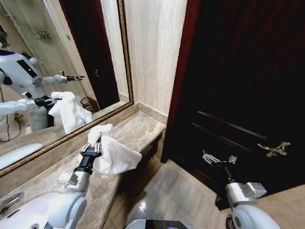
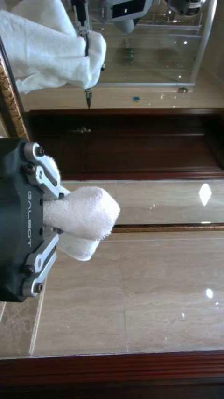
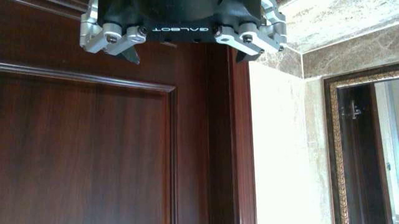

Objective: Discard the used towel into the hamper.

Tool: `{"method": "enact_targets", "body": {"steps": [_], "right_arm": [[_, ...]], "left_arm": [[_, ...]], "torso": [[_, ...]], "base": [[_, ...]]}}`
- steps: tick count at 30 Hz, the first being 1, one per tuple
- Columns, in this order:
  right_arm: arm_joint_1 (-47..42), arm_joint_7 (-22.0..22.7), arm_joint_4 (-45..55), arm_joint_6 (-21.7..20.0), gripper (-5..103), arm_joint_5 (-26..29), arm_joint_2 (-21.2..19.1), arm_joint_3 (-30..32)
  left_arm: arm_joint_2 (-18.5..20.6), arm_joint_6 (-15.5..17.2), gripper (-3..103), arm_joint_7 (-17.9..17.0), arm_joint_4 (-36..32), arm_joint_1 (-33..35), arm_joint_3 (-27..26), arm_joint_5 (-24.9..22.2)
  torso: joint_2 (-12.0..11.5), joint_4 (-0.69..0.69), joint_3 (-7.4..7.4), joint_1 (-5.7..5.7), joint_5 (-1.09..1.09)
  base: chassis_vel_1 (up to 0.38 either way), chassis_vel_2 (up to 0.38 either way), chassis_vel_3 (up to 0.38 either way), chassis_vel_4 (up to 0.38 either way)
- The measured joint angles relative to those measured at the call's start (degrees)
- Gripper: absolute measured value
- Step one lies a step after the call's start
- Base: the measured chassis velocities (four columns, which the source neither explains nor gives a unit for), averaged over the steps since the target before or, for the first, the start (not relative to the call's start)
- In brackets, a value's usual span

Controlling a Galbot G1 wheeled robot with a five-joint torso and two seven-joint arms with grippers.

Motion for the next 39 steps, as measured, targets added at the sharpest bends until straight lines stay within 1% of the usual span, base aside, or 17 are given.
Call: {"method": "enact_targets", "body": {"steps": [9, 14, 25, 39], "right_arm": [[-0.7, -0.1, -0.2, 1.0, 100, 0.1, 0.0, 0.3], [-0.9, -0.3, -0.8, 2.5, 100, 0.0, 0.4, 0.3], [-1.2, -0.3, -1.3, 3.4, 100, -0.1, 0.3, 1.0], [-2.2, -0.5, -1.2, 4.8, 100, 0.0, 0.3, 1.4]], "left_arm": [[-0.3, -0.5, 10, 0.0, 0.0, 0.5, 0.5, 0.9], [-0.3, -0.7, 10, 0.0, -0.2, 0.7, 0.4, 0.9], [-0.5, -0.7, 10, 0.4, -0.2, 0.6, 0.9, 2.7], [-1.1, -2.1, 10, 0.4, -0.5, 1.6, 0.8, 3.8]], "torso": [[0.0, 0.0, 0.0, 0.02, 0.0], [0.0, 0.0, 0.0, 0.01, 0.0], [0.0, 0.0, 0.0, 0.0, 0.0], [0.0, 0.0, 0.0, 0.01, 0.01]], "base": [[0.025, -0.023, -0.025, 0.023], [0.092, -0.074, -0.086, 0.074], [0.071, -0.07, -0.072, 0.07], [0.023, -0.1, -0.116, 0.039]]}}
